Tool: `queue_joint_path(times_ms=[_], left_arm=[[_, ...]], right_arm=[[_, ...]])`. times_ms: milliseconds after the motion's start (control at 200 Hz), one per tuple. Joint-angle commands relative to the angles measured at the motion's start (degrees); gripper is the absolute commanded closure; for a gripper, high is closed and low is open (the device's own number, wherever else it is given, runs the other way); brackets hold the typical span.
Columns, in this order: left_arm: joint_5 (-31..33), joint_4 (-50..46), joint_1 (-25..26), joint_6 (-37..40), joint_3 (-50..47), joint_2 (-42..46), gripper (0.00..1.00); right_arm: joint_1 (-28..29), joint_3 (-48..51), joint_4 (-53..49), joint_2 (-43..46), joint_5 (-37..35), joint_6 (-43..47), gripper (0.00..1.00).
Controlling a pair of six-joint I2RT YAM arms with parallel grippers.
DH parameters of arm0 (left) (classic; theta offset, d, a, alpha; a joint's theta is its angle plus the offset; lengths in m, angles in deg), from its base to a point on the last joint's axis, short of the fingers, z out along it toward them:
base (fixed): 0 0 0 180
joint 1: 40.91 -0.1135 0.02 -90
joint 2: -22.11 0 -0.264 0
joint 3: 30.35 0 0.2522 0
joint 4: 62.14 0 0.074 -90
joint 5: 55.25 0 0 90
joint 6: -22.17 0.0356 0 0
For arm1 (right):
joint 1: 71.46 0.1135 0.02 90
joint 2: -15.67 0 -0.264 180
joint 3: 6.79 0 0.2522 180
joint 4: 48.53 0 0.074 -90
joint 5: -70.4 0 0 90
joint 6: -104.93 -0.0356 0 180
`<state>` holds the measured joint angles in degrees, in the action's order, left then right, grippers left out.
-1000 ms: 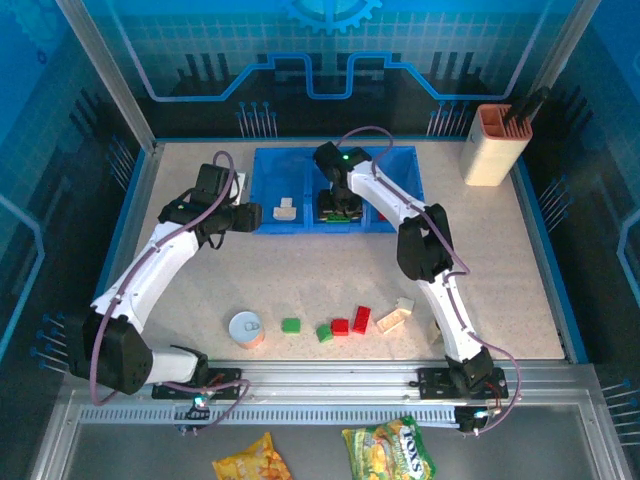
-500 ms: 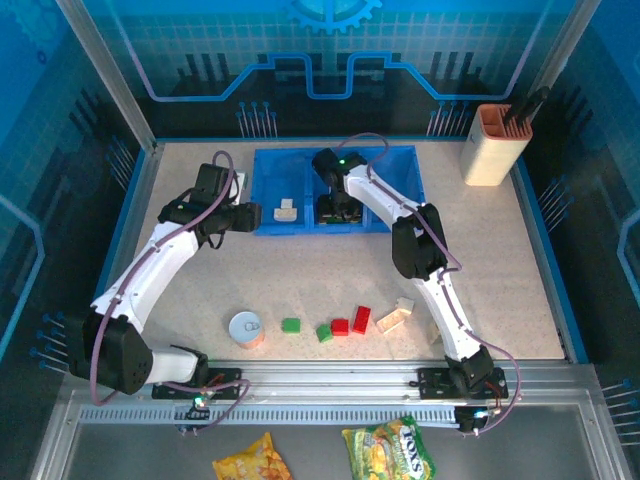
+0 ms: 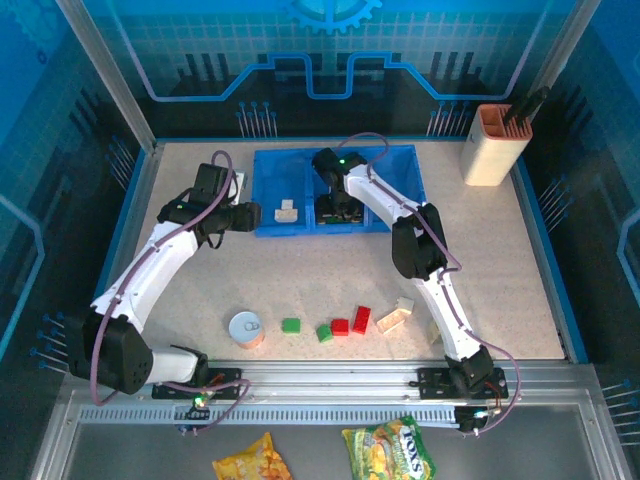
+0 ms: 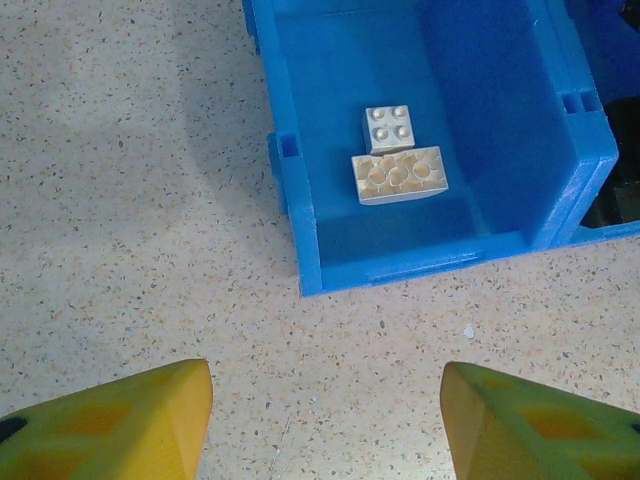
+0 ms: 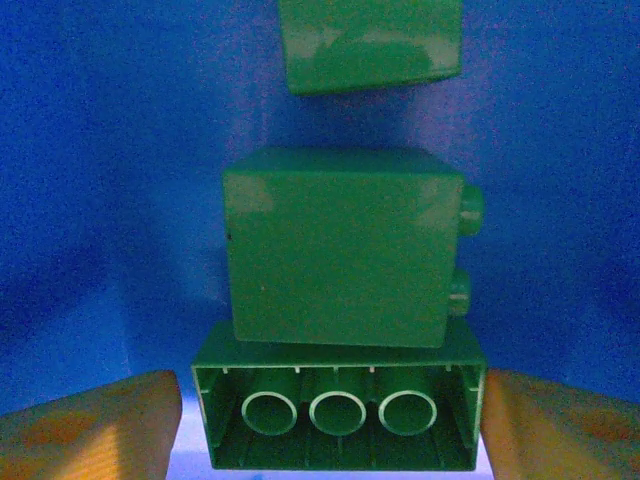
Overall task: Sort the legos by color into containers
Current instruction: Place the lego in the container.
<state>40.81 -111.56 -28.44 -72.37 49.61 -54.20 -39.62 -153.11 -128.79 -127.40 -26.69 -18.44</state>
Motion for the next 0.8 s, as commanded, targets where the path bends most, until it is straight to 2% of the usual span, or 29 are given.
queue_joint_path(times_ms=[0, 385, 510, 795], left_arm=[[-1.7, 0.3, -0.7, -0.8, -0.5, 1.1, 0.37], [-2.1, 0.2, -0.9, -0.8, -0.5, 1.1, 0.37], [-2.1, 0.3, -1.0, -0.8, -0.5, 1.2, 0.37], [-2.7, 0.3, -1.1, -0.8, -0.4, 1.0, 0.37]], right_arm=[[-0.2, -0.8, -2.5, 4.5, -0.5, 0.9, 0.21], [0.9, 1.6, -3.6, 9.5, -1.5, 1.7, 0.21], [1.7, 4.5, -3.5, 13.6, -1.5, 2.7, 0.22], [4.6, 18.8, 1.2, 22.9, 2.3, 15.8, 0.23]])
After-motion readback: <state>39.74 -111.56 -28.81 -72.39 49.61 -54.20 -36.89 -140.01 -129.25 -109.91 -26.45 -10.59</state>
